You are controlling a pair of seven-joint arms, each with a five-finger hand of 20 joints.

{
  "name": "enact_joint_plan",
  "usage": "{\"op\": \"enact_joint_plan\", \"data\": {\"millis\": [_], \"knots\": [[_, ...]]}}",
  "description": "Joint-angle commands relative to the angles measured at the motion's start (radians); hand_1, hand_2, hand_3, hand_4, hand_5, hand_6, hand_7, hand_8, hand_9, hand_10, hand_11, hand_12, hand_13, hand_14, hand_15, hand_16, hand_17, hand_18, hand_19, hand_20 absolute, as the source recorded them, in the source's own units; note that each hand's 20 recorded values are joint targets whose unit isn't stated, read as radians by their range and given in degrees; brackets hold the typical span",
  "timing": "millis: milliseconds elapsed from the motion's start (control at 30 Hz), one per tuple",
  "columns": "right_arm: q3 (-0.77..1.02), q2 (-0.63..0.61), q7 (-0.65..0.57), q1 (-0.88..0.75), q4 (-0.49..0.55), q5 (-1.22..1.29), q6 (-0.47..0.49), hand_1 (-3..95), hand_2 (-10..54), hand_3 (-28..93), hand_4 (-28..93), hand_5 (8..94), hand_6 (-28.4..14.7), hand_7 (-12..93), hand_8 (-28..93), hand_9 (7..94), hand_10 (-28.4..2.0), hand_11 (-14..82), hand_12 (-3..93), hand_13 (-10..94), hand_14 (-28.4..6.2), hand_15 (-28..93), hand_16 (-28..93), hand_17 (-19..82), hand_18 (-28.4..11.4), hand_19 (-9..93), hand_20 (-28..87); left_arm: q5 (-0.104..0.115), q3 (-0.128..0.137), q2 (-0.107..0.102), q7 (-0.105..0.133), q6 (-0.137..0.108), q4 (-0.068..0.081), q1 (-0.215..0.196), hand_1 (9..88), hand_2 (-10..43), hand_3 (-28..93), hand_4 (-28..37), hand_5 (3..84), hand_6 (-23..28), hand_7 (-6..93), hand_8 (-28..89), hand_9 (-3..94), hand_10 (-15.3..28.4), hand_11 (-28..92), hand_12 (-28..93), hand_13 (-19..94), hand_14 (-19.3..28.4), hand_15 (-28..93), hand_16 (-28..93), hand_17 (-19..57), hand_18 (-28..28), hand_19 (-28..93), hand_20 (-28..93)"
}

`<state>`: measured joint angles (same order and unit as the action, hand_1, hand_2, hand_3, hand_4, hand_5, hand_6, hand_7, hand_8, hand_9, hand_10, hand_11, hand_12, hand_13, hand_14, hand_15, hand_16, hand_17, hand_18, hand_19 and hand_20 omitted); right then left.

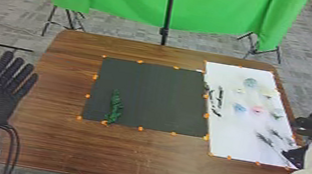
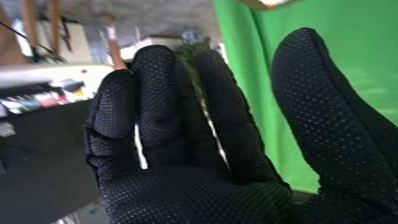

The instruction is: Arrange flowers

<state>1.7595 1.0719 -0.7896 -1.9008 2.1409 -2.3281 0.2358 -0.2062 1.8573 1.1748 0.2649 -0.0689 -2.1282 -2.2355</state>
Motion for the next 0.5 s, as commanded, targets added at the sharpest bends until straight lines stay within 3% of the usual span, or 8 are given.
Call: {"op": "enact_joint_plan", "data": {"millis": [33, 67, 133, 267, 500], "knots": [[0.038, 0.019, -0.013, -0.076, 0.035, -0.003, 0.117, 42.7, -9.5, 81, -28, 61.2, -7.9, 20, -8, 58.3, -20.2, 21.4, 21.8, 52, -19.3, 66, 29, 26, -26.9, 83, 44, 0.014, -0.015, 0.013, -0.005, -0.034, -0.004, -0.011, 30.7, 16.5, 73, -23.2, 44.3, 6.8, 10.6, -8, 38.4, 13.5, 15, 13, 30, 14.2, 32, -2, -2.2, 13.7, 27, 17], [0.037, 0.022, -0.004, -0.079, 0.031, -0.007, 0.128, 42.5, -9.5, 80, -28, 61.3, -7.9, 20, -8, 58.3, -20.2, 21.4, 21.9, 52, -19.3, 66, 29, 26, -26.8, 83, 44, 0.015, -0.011, 0.017, -0.013, -0.041, -0.007, -0.014, 30.8, 16.5, 73, -23.3, 44.3, 6.8, 10.6, -8, 38.4, 13.5, 15, 13, 30, 14.2, 32, -2, -2.1, 13.7, 27, 17], [0.035, 0.029, 0.026, -0.085, 0.022, -0.039, 0.144, 38.8, -9.5, 78, -28, 61.5, -7.9, 20, -8, 58.4, -20.1, 21.3, 21.8, 52, -19.3, 66, 29, 26, -26.8, 83, 44, 0.023, -0.014, 0.015, -0.019, -0.087, -0.018, -0.009, 30.7, 16.6, 72, -23.6, 44.3, 6.8, 10.7, -8, 38.4, 13.5, 15, 13, 30, 14.2, 32, -2, -2.1, 13.7, 27, 17], [0.029, 0.047, 0.034, -0.09, 0.001, -0.068, 0.167, 38.9, -9.5, 75, -28, 61.9, -7.6, 19, -9, 58.5, -19.9, 21.0, 21.9, 51, -19.2, 65, 30, 26, -26.5, 82, 45, 0.018, -0.014, 0.022, -0.024, -0.071, -0.013, -0.009, 30.3, 17.4, 71, -24.7, 44.6, 6.9, 11.3, -8, 38.6, 13.7, 15, 13, 30, 14.3, 33, -3, -2.3, 13.8, 27, 17], [0.027, 0.063, 0.015, -0.087, -0.023, -0.053, 0.211, 42.7, -9.5, 76, -28, 64.2, -5.8, 20, -9, 61.5, -18.6, 30.0, 26.0, 53, -18.1, 66, 31, 30, -25.5, 84, 45, 0.013, -0.014, 0.022, -0.041, -0.075, -0.018, -0.017, 30.2, 17.9, 71, -25.7, 44.8, 7.3, 10.9, -8, 38.5, 13.9, 16, 12, 29, 14.9, 35, -3, -3.6, 15.2, 36, 21]]}}
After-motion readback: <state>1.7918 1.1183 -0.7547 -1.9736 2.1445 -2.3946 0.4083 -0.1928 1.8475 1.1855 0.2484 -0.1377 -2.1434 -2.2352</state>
